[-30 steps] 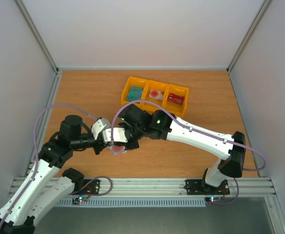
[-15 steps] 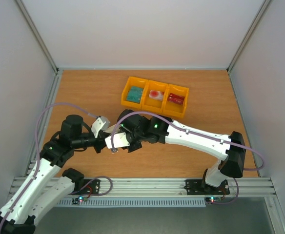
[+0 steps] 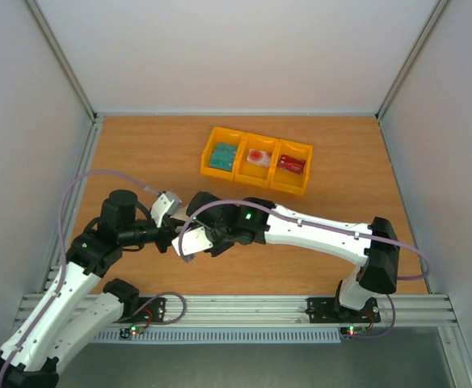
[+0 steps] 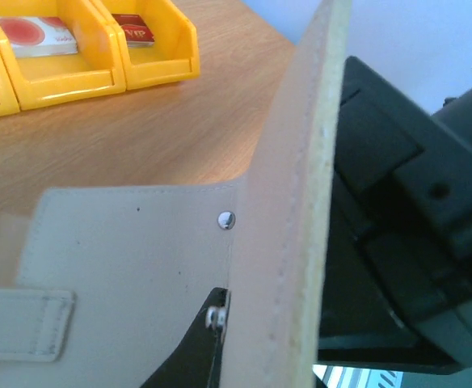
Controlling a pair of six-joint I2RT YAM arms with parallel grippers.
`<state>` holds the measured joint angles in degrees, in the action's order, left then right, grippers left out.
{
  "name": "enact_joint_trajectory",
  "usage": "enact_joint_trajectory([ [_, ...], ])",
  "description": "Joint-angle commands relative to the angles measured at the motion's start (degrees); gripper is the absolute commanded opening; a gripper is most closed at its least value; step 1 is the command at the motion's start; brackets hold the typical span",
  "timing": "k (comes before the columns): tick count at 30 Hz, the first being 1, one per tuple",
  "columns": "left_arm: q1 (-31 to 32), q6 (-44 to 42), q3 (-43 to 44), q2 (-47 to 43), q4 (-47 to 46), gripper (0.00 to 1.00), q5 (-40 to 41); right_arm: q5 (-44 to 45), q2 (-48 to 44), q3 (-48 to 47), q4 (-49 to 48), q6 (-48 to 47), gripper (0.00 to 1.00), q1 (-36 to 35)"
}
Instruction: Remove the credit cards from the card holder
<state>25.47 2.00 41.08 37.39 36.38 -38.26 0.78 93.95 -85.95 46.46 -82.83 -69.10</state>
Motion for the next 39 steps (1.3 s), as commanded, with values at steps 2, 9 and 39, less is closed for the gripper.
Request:
enact_joint_trajectory([
  [2, 0.9, 4.9, -0.2, -0.3, -5.9, 0.0, -8.2, 13.2, 2.3, 2.5, -12.2, -4.7, 0.28, -0.7],
  [9, 0.9, 10.4, -1.4, 0.2, -8.1, 0.0, -8.4, 18.7, -4.2, 12.5, -33.6, -12.9, 0.33, -1.2],
  [39, -1.6, 0.9, -9.1, -4.0, -16.2, 0.99, -15.8, -28.6, -12.4, 2.1, -1.2, 34.9, 0.01, 13.7],
])
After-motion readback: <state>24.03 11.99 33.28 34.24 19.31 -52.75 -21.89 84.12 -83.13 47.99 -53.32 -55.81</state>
